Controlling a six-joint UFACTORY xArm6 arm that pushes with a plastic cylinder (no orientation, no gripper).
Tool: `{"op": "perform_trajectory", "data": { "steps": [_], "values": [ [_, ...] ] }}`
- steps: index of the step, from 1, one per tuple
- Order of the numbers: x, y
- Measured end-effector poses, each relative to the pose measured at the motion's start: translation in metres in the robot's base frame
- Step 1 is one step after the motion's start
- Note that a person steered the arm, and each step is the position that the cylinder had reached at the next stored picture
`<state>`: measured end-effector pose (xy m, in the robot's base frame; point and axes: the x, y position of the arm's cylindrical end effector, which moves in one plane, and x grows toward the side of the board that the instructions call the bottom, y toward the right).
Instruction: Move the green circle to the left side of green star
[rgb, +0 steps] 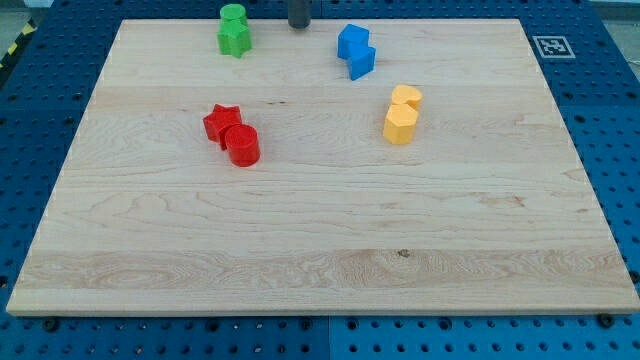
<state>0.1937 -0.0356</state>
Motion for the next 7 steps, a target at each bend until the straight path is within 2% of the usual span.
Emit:
{"op": "perform_trajectory", "data": {
  "steps": [1, 3, 4, 5, 7],
  "values": [
    [0.000, 0.000],
    [0.027, -0.005],
    [0.013, -0.014],
    [-0.002, -0.040],
    [-0.001, -0.103]
  ]
}}
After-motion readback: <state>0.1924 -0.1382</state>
